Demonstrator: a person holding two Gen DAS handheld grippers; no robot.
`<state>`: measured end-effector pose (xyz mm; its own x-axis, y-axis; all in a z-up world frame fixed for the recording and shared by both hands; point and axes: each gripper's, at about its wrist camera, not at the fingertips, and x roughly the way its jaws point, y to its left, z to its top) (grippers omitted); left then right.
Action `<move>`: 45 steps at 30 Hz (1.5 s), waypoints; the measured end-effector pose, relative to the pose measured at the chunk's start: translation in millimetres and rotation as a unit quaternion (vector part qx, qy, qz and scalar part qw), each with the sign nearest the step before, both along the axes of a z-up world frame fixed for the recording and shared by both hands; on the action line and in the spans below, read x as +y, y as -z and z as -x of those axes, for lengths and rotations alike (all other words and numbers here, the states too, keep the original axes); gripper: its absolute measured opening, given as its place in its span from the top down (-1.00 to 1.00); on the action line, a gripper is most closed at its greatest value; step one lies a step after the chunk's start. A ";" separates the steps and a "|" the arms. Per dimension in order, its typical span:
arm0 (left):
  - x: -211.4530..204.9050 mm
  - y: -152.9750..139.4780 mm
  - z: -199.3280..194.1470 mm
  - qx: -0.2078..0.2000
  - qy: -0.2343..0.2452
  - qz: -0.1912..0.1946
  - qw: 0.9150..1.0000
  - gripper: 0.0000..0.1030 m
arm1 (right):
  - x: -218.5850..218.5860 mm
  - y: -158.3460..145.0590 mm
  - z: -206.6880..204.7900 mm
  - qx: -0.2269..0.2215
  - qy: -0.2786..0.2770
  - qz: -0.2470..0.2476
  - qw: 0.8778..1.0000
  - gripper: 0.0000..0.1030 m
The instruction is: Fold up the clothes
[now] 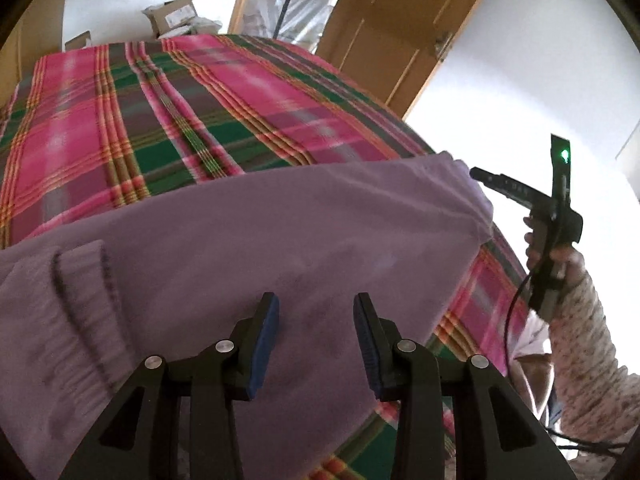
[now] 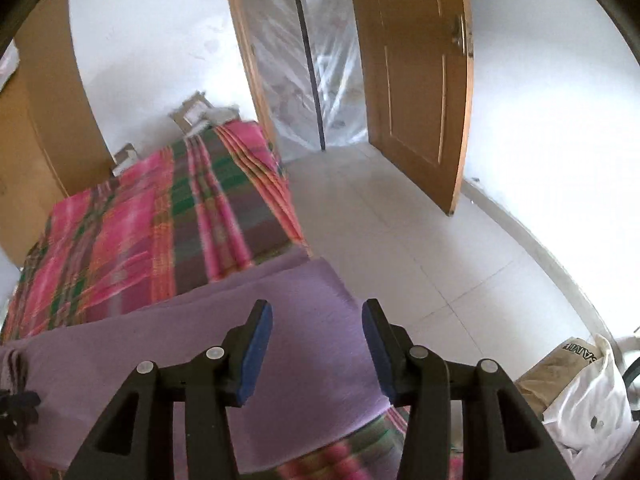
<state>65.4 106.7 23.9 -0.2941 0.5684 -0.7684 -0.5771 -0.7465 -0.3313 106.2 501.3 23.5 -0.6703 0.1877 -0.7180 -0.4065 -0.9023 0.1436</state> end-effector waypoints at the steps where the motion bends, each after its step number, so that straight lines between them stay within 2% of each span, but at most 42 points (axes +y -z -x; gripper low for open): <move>1: 2.6 2.4 1.0 0.000 0.001 0.004 1.000 0.22 | 3.0 1.7 2.6 -0.004 0.002 -0.002 1.000 0.08; 5: 6.2 4.0 1.7 0.013 -0.010 0.006 1.000 0.22 | 7.7 8.0 17.8 -0.011 -0.026 0.019 0.999 0.08; 7: 8.7 3.7 0.9 0.019 -0.015 0.011 1.000 0.22 | 8.2 7.1 20.7 -0.005 -0.036 0.020 0.999 0.16; 8: 8.9 3.6 0.8 0.020 -0.018 0.011 1.000 0.22 | 8.5 6.7 22.2 -0.002 -0.040 0.021 0.999 0.34; 9: 8.6 3.6 1.2 0.020 -0.020 0.010 1.000 0.22 | 8.1 5.9 22.4 0.000 -0.042 0.019 0.999 0.62; 10: 8.1 3.6 1.6 0.019 -0.024 0.008 0.999 0.22 | 7.2 4.9 21.7 0.002 -0.043 0.013 0.999 0.78; 12: 8.1 3.8 2.2 0.017 -0.029 0.005 0.999 0.22 | 4.2 1.7 20.0 0.011 -0.048 0.005 0.999 0.88; 15: 9.7 3.7 0.7 0.021 -0.033 0.011 0.999 0.22 | 0.3 -7.3 17.3 0.025 -0.050 -0.015 0.998 0.90; 20: 11.4 2.4 -0.7 0.021 -0.037 0.009 0.999 0.22 | 5.3 -21.8 17.7 0.046 -0.048 -0.024 0.998 0.90; 26: 17.8 3.2 -3.4 0.020 -0.029 0.009 0.999 0.22 | 18.9 -2.2 41.2 -0.008 -0.044 0.004 0.999 0.88; 29: 18.5 4.6 -2.7 0.018 -0.027 0.008 0.999 0.22 | 29.4 8.4 40.0 -0.024 -0.027 0.031 0.999 0.68; 30: 19.1 4.5 -2.9 0.018 -0.028 0.009 0.999 0.22 | 34.3 9.7 37.1 -0.022 -0.019 0.042 0.999 0.51; 32: 21.0 4.2 -4.3 0.020 -0.028 0.012 0.999 0.22 | 45.1 9.4 29.6 -0.020 0.002 0.064 0.998 0.41; 36: 23.6 3.1 -7.2 0.017 -0.023 0.008 1.000 0.22 | 57.6 5.5 2.7 0.003 0.020 0.112 0.994 0.38; 40: 29.1 3.3 -9.5 0.018 -0.016 0.009 1.000 0.22 | 50.2 11.7 -30.3 0.019 0.017 0.135 0.991 0.17; 45: 33.5 2.6 -11.3 0.017 -0.011 0.010 1.000 0.22 | 46.3 22.4 -46.0 0.036 0.004 0.178 0.983 0.15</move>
